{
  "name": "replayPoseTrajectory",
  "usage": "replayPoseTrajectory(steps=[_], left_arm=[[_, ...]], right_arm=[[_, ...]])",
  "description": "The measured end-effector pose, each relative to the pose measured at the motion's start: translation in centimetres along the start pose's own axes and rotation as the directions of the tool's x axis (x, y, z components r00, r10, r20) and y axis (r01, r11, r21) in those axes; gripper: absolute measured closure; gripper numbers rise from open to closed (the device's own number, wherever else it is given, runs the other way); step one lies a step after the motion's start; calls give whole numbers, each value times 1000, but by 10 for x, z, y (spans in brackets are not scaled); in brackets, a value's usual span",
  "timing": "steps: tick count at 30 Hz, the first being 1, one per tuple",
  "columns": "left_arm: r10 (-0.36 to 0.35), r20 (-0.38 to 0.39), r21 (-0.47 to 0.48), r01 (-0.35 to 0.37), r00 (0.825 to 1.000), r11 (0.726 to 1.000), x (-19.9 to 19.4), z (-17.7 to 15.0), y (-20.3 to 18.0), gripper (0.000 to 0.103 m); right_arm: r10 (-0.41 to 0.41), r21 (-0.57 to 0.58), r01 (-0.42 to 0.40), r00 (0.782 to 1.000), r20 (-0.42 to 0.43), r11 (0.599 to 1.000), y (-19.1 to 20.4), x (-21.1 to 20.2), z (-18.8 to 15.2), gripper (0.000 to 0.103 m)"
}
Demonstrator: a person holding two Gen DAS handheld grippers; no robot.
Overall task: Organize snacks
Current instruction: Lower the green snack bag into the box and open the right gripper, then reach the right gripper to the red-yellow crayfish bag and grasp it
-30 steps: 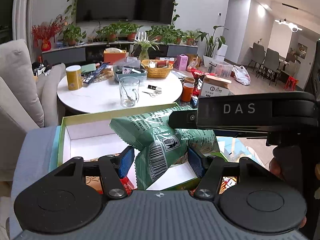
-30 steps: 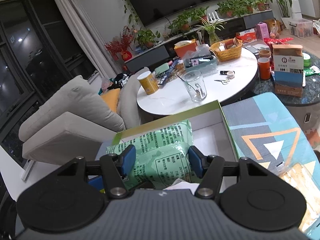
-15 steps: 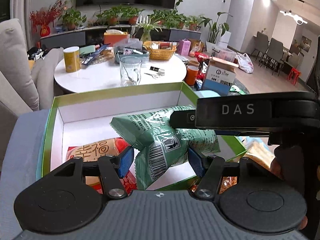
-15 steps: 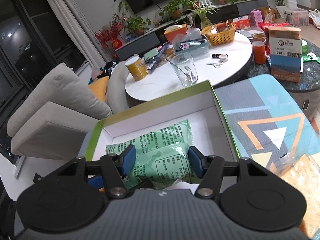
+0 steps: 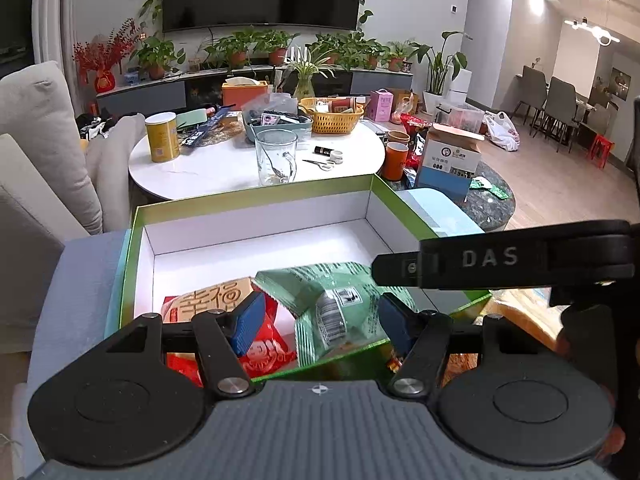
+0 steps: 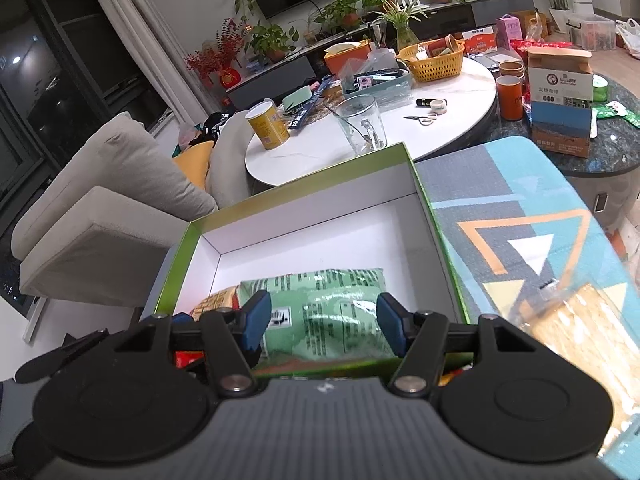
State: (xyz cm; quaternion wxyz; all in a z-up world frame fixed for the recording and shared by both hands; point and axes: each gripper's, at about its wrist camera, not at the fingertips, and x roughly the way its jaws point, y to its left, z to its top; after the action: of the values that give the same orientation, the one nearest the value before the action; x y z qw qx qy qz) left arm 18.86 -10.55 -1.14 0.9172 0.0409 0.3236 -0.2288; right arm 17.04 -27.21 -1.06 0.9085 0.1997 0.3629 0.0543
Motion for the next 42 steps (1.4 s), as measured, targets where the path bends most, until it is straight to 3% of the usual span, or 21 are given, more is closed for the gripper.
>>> replayPoseTrajectory(steps=[16, 27, 42], left_arm=[[-18, -47, 53, 20, 999, 998, -20, -24, -39, 43], [-30, -128, 120, 45, 991, 992, -1, -41, -73, 38], [-45, -199, 71, 60, 979, 996, 25, -48, -83, 35]], right_arm=[[-50, 19, 50, 998, -24, 999, -40, -45, -20, 48], [-57, 81, 62, 997, -60, 995, -65, -49, -30, 48], [-48, 107, 58, 994, -95, 993, -83, -41, -35, 48]])
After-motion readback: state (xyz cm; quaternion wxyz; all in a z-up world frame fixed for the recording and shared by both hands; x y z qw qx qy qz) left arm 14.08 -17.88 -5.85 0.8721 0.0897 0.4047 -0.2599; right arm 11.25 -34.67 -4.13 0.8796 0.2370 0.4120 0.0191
